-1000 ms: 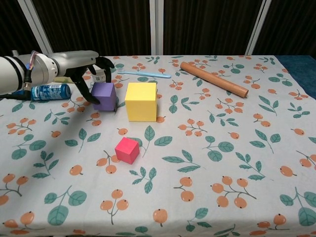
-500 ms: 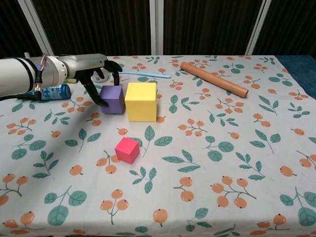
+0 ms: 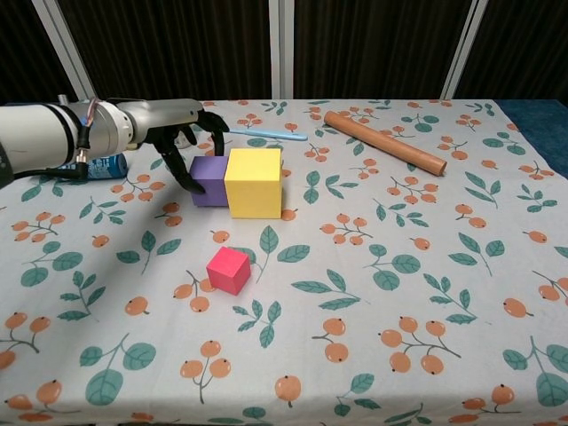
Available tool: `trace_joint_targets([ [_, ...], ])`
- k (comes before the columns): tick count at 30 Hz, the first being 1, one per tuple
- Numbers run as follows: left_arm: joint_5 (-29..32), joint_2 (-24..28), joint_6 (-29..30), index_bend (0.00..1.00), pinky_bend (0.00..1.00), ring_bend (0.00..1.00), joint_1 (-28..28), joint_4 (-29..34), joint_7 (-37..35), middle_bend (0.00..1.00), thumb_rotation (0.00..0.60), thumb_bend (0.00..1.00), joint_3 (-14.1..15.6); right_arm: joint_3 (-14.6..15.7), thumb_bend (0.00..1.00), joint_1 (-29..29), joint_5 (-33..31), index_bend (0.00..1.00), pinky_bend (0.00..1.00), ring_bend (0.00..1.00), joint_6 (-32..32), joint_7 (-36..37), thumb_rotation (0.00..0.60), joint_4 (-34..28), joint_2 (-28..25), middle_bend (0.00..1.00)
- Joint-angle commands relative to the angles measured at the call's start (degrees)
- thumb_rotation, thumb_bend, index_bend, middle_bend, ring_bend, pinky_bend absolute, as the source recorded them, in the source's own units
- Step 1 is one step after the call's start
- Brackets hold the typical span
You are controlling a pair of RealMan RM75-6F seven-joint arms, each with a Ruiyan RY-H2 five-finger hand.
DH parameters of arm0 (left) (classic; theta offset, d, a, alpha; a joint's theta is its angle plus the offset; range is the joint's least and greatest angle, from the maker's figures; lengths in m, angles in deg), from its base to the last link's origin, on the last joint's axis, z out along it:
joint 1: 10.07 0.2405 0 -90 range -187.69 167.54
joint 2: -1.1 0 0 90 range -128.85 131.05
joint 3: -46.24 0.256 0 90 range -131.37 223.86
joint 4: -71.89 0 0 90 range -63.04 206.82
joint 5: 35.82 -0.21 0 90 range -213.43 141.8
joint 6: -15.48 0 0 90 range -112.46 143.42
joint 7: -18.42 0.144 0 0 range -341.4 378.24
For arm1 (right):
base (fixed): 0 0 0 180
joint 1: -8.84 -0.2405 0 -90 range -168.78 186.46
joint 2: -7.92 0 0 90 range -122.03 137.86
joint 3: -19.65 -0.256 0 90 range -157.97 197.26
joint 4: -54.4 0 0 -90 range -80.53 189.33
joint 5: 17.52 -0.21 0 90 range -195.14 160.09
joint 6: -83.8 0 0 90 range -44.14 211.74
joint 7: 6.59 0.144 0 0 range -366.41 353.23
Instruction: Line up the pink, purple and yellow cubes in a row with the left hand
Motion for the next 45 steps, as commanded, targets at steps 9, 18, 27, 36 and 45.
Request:
trace_joint_targets([
  [9,0.7,-0.5,0.1,0.55,0.21,0.11,-0.6,0.3,0.6,0.19,0.600,0.24,0.0,-0.1,0.16,0.0,-0.1,0.00,0.07,0.00,-0.1,0.4,0.600,0.3,0.0,0.04],
  [18,1.9,-1.1,-0.4,0.54,0.21,0.11,-1.1,-0.4,1.2,0.19,0.600,0.24,0.1,-0.1,0.16,0.1,-0.2,0.00,0.07,0.00,-0.1,0.7,0.600,0.5,0.0,0.04],
  [27,1.7,-0.1,0.1,0.40,0.21,0.10,-0.8,1.5,1.7,0.15,0.600,0.23,0.7,-0.1,0.16,0.2,0.0,0.00,0.07,0.00,0.1,0.8,0.600,0.5,-0.1,0.04],
  [36,-1.8,6.5,6.1,0.27,0.20,0.09,2.6,9.2,0.7,0.12,0.600,0.22,0.9,-0.2,0.16,0.3,0.7,0.00,0.07,0.00,0.7,1.3,0.600,0.4,-0.5,0.04],
  [45,-15.9,20.0,14.9,0.37,0.20,0.10,9.6,24.3,-6.0,0.16,0.600,0.23,5.6,0.2,0.16,0.2,2.3,0.00,0.07,0.00,1.1,2.7,0.600,1.5,0.1,0.04],
])
